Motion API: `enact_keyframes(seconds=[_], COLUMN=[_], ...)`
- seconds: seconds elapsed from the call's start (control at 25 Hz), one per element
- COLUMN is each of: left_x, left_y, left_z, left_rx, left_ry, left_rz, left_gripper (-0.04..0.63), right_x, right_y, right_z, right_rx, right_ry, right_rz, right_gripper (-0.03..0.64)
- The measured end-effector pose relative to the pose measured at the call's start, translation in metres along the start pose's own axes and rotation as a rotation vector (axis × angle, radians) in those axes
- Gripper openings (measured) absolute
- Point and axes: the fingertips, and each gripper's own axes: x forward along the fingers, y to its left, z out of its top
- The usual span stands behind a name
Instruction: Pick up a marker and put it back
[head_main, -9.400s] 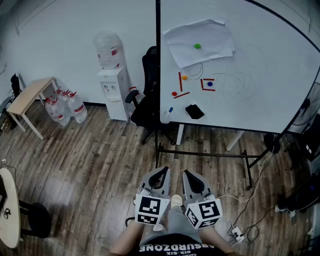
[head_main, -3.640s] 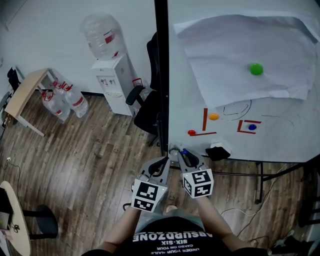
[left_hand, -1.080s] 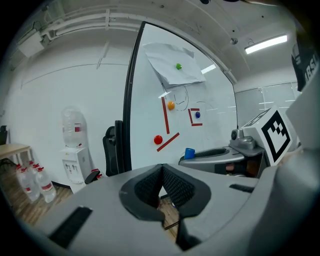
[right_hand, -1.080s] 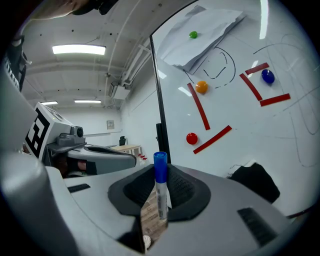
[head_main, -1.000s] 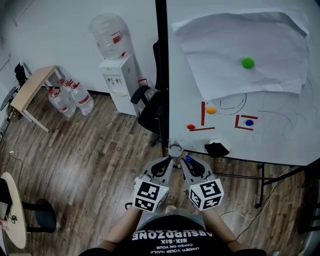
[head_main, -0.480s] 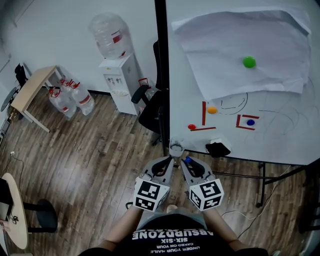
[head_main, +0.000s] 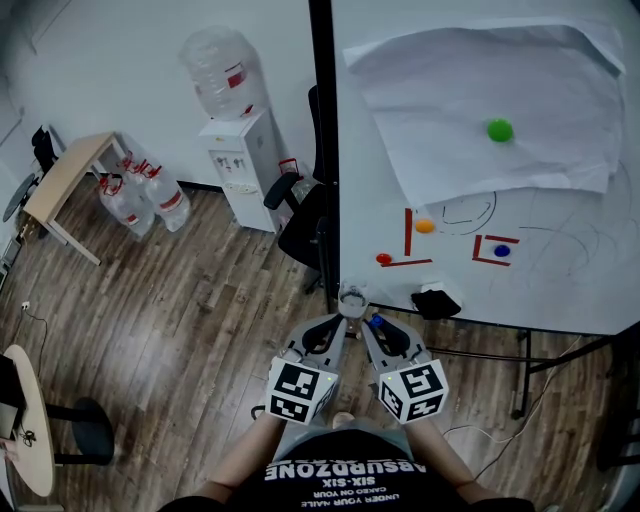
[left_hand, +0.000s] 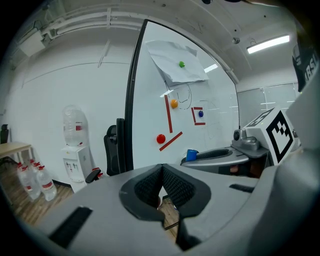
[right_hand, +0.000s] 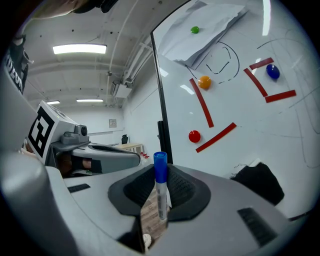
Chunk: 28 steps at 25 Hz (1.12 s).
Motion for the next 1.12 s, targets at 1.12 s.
enact_keyframes(seconds=[1.12], left_x=[0.009], left_y=[0.005], left_z=[0.003], left_rx=[-0.027], left_ry=[-0.026], left_rz=[0.018], left_gripper=[0.006], right_x=[0.001], right_y=[-0.01], right_z=[0.051], right_rx=[-0.011], right_ry=[-0.11], right_rz=[0.01], right_gripper=[0.069])
